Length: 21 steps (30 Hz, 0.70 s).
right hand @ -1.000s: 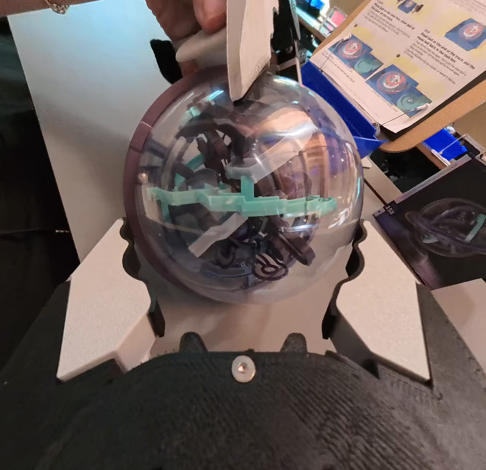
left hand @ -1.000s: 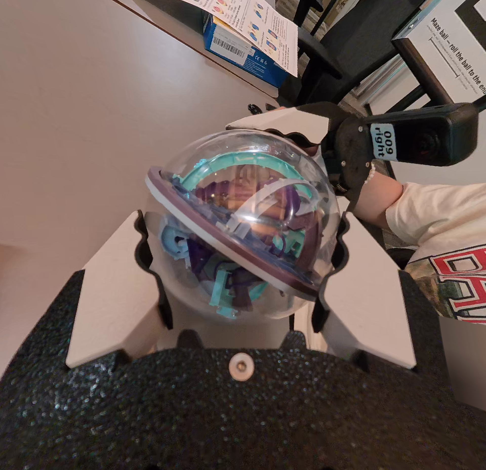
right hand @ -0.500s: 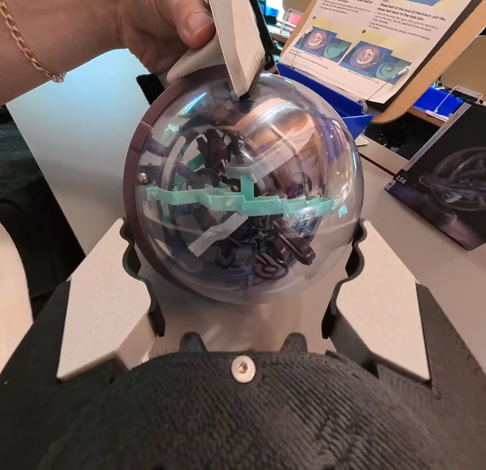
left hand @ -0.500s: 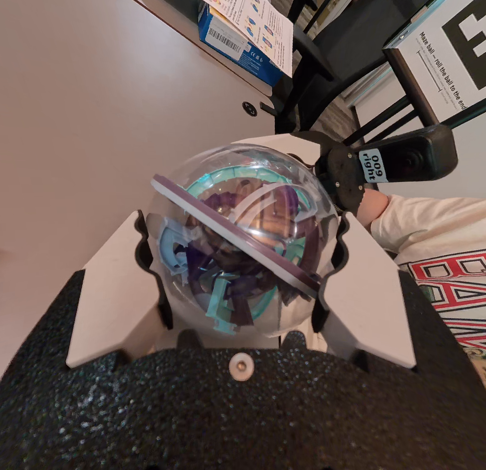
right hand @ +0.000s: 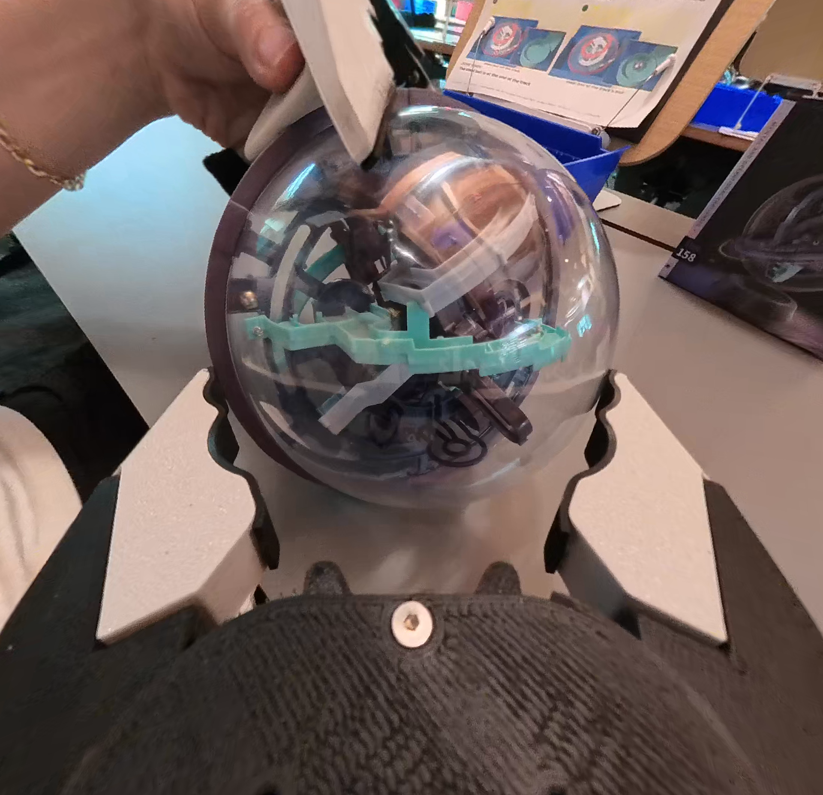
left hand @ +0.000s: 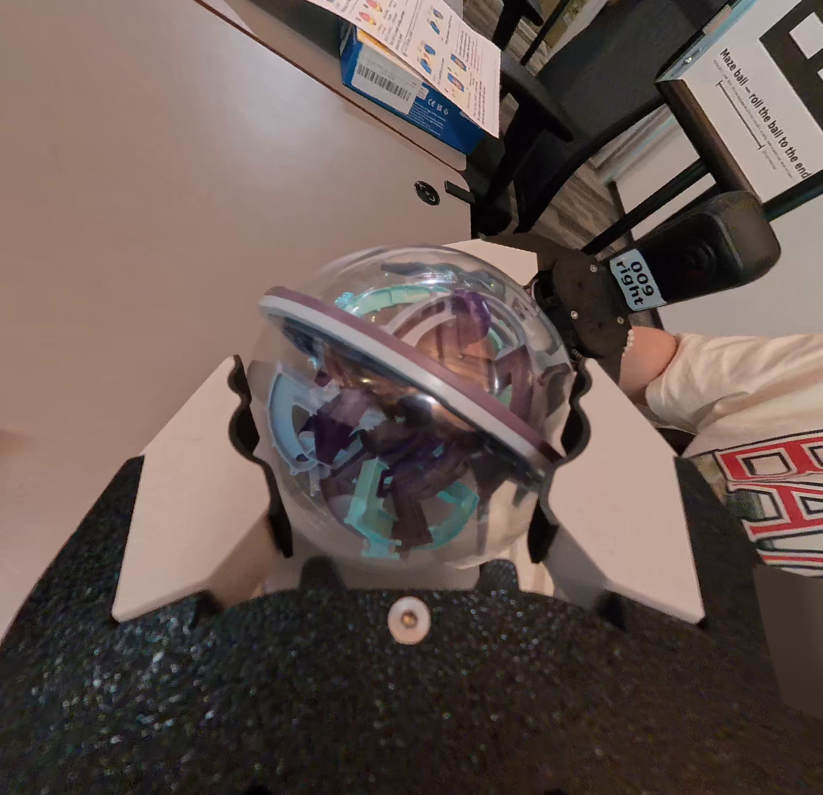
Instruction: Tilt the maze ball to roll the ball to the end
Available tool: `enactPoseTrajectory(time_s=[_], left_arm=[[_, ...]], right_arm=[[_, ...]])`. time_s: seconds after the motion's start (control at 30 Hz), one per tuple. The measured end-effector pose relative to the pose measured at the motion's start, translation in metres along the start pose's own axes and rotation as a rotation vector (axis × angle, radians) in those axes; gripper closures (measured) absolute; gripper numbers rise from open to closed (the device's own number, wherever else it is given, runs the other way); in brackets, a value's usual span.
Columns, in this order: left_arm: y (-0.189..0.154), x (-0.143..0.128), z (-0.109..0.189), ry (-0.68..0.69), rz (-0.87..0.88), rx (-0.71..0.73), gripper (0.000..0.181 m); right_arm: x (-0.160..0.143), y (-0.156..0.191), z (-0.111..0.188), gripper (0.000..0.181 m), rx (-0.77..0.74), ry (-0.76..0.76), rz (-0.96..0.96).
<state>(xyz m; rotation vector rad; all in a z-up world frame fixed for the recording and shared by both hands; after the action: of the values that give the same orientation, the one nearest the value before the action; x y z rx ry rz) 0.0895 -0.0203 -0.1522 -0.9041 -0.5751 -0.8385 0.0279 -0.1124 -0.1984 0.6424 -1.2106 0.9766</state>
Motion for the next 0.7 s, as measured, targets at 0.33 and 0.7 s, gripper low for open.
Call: enactPoseTrajectory(time_s=[0.33, 0.7], left_arm=[[-0.001, 0.001, 0.003, -0.027, 0.018, 0.017, 0.046], [-0.014, 0.004, -0.006, 0.059, -0.09, 0.086, 0.045]], right_arm=[[0.001, 0.006, -0.003, 0.025, -0.062, -0.014, -0.014], [-0.009, 0.018, 0.004, 0.035, -0.174, 0.192, 0.146]])
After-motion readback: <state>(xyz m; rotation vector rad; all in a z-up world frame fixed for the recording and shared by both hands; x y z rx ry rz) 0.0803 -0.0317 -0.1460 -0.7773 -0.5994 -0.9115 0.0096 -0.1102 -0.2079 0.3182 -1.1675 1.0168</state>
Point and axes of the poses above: each gripper's, where its closed fingertips meet, z back along the fingers, x out of its top, y = z × x across the jaws, the point moved 6 cm from there along z, back along the fingers, and after that the axes turned 7 degrees about x, right-handed, at the moved point
